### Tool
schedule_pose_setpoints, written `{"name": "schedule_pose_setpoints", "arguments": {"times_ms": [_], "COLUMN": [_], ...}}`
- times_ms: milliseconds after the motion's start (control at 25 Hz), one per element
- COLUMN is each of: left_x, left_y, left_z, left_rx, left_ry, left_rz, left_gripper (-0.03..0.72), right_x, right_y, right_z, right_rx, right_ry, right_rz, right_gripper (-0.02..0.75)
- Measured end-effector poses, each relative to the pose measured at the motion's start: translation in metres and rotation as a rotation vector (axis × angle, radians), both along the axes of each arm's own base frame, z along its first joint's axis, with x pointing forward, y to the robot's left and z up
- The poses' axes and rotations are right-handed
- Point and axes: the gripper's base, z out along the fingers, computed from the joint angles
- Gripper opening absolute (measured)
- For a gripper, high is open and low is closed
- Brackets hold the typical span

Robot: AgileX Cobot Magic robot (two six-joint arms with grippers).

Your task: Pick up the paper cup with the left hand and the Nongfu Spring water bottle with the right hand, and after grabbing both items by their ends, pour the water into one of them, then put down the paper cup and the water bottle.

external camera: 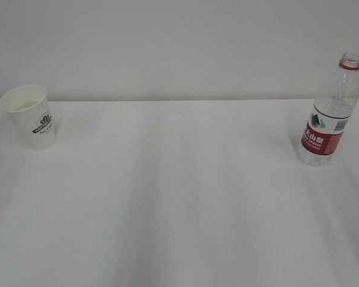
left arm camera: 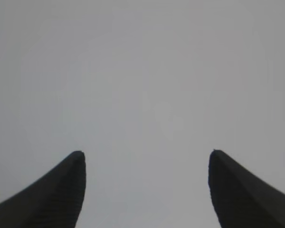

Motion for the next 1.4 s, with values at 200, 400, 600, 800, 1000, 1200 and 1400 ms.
{"name": "schedule_pose_setpoints", "arguments": {"times_ms": [200, 400, 600, 800, 1000, 1200, 1400], "left_x": [-0.011, -0.02, -0.032, -0.045, -0.06, -0.07, -0.076], "left_y": [0.003, 0.006, 0.009, 0.012, 0.015, 0.016, 0.015], "left_z": [-0.002, -0.009, -0.014, -0.019, -0.027, -0.034, -0.043], "left_rx": [0.004, 0.008, 0.008, -0.02, -0.055, -0.079, -0.123], "left_ry": [0.061, 0.165, 0.239, 0.316, 0.401, 0.481, 0.607], "left_rz": [0.03, 0.067, 0.101, 0.127, 0.146, 0.158, 0.154], "left_gripper": [0.587, 0.587, 0.587, 0.587, 0.586, 0.584, 0.582], "right_x": [-0.005, -0.014, -0.026, -0.039, -0.05, -0.057, -0.064], "right_y": [-0.001, -0.003, -0.004, -0.006, -0.007, -0.004, -0.002], "right_z": [0.007, 0.01, 0.008, 0.002, 0.012, 0.014, 0.015], "right_rx": [-0.004, -0.007, -0.008, -0.016, -0.064, -0.079, -0.088], "right_ry": [0.062, 0.129, 0.175, 0.284, 0.387, 0.476, 0.573], "right_rz": [-0.013, -0.026, -0.037, -0.053, -0.064, -0.027, -0.002], "right_gripper": [0.593, 0.593, 0.593, 0.592, 0.592, 0.592, 0.592]}}
